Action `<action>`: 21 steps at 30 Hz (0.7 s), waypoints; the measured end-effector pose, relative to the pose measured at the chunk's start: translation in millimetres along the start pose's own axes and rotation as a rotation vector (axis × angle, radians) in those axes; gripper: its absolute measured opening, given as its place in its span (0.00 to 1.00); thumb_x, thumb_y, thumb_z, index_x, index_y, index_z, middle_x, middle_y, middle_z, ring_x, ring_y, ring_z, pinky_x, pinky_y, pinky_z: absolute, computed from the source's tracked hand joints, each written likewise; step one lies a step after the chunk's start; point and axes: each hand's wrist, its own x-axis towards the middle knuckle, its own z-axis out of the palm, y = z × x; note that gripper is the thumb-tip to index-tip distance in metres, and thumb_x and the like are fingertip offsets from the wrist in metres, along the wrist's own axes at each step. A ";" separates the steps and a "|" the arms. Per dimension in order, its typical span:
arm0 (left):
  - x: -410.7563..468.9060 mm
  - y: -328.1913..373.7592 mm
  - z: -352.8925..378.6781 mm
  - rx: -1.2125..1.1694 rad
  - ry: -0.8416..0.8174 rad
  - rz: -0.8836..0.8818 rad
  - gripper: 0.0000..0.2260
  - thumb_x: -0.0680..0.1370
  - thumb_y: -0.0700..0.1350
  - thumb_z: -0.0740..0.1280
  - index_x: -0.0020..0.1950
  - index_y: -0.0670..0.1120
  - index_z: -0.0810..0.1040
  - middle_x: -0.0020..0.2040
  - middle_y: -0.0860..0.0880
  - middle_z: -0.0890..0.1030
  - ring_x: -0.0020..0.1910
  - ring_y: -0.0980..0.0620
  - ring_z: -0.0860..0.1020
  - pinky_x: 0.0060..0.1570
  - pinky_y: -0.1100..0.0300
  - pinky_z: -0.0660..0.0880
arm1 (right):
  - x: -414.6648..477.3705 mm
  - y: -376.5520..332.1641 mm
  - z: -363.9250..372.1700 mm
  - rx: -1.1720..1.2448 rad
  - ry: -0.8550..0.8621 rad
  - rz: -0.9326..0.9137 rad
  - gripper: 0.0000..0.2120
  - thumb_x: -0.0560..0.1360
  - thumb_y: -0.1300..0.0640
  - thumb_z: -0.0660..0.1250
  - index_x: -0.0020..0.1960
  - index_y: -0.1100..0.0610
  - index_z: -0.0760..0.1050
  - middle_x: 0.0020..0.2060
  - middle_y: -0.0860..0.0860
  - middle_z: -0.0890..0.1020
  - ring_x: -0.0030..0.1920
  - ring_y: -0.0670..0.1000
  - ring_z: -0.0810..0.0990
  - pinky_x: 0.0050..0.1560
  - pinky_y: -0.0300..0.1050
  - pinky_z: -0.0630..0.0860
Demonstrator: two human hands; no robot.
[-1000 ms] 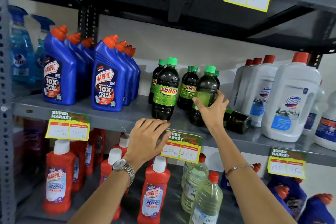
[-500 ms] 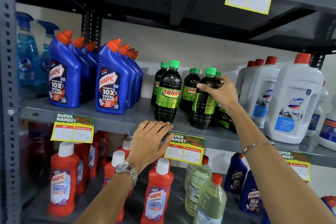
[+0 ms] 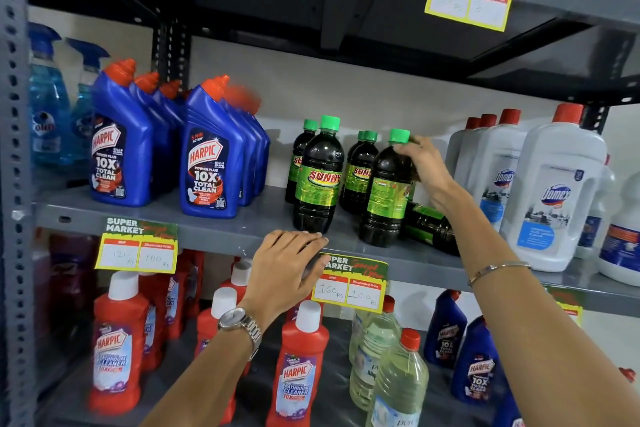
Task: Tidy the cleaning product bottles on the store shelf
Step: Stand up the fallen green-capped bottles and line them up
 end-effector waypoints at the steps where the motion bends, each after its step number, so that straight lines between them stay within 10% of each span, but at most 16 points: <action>1: -0.1 -0.1 0.2 -0.003 0.001 -0.003 0.15 0.77 0.54 0.58 0.55 0.49 0.80 0.51 0.52 0.83 0.50 0.53 0.80 0.53 0.58 0.67 | -0.4 0.3 0.0 0.032 -0.011 0.014 0.22 0.75 0.58 0.64 0.66 0.61 0.66 0.54 0.54 0.76 0.56 0.55 0.75 0.46 0.38 0.71; 6: -0.9 0.2 0.0 -0.013 -0.007 -0.004 0.15 0.77 0.53 0.58 0.55 0.49 0.80 0.51 0.53 0.83 0.50 0.53 0.80 0.53 0.58 0.68 | 0.8 4.8 -3.4 -0.010 -0.018 -0.006 0.30 0.66 0.51 0.74 0.65 0.58 0.71 0.57 0.54 0.80 0.57 0.54 0.78 0.57 0.46 0.75; 21: -1.6 -0.9 0.5 -0.019 0.002 0.003 0.15 0.76 0.53 0.59 0.56 0.48 0.80 0.51 0.52 0.83 0.50 0.53 0.80 0.54 0.59 0.66 | -8.5 16.2 1.1 0.140 -0.053 0.022 0.22 0.73 0.54 0.68 0.65 0.56 0.70 0.57 0.53 0.77 0.55 0.50 0.77 0.43 0.41 0.74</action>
